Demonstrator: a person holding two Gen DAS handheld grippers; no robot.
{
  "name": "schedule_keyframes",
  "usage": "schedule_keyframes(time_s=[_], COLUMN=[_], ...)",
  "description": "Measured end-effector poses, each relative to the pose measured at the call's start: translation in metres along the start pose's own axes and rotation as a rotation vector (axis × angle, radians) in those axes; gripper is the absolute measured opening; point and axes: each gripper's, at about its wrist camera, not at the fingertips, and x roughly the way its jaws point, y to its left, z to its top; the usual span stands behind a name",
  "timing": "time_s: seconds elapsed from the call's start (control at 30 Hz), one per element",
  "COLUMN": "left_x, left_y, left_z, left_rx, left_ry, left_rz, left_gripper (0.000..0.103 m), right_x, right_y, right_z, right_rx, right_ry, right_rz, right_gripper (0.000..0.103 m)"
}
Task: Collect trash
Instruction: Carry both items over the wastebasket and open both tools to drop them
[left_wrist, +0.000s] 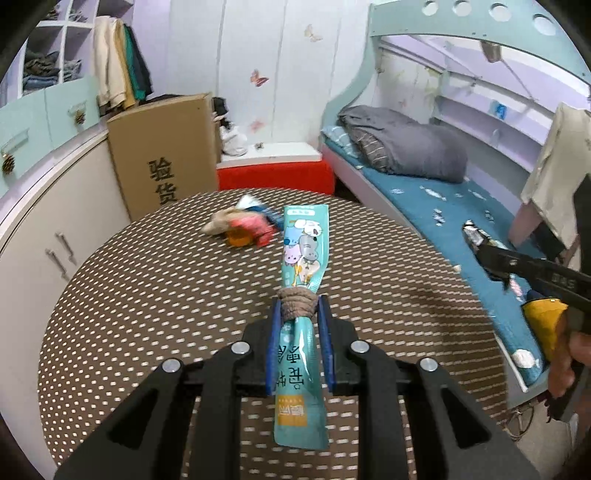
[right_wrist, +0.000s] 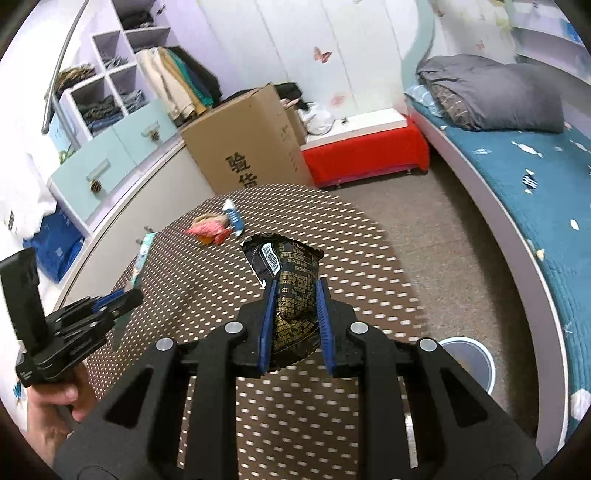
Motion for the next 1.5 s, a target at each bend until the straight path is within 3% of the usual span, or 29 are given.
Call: schedule_keyframes(time_s=[0.23,0.5,0.67,0.97,1.03,1.07,1.1,1.2,1.37,1.5], left_x=[0.007,0.032,0.05,0.096,0.108,0.114,0.122,0.139,0.158,0.174], left_y=[-0.057,-0.131,-0.176,-0.246,-0.255,-0.259,-0.265,-0.279,-0.298,-0.314], left_z=[0.021,0.037,0.04,0.032,0.03,0.028,0.026,0.022,0.014,0.008], left_rx=[0.039,0.109,0.145,0.202,0.203,0.204,0.206,0.222,0.261,0.286], left_ry=[-0.019,-0.002,0.032,0.142,0.177,0.195,0.218,0.254,0.295,0.336], left_rz=[-0.104,-0.217,-0.28,-0.355,-0.367,-0.375,-0.379,-0.383,-0.389,-0.4], left_gripper=[0.019,0.019,0.019,0.019,0.019,0.019,0.019,0.019,0.019,0.02], right_x=[-0.037,-0.068,-0.042,0.045,0.065,0.073,0.077,0.069,0.033,0.003], right_y=[-0.059,-0.154,-0.218,-0.275,-0.289,-0.295,-0.301,-0.309,-0.314,-0.321], right_z=[0.004,-0.008,-0.038,-0.093,-0.104,-0.109,-0.114,-0.119,-0.113,-0.106], right_rx=[0.073,0.205,0.314,0.439,0.489,0.516,0.543,0.601,0.626,0.653], right_ry=[-0.063,-0.094,-0.008,0.183,0.223,0.244,0.247,0.202,0.113,0.041], right_rz=[-0.068,-0.209,-0.267,-0.262,-0.236,-0.24,-0.249,-0.242,-0.274,-0.292], right_gripper=[0.022,0.022,0.022,0.022,0.029,0.058,0.074,0.074,0.088,0.091])
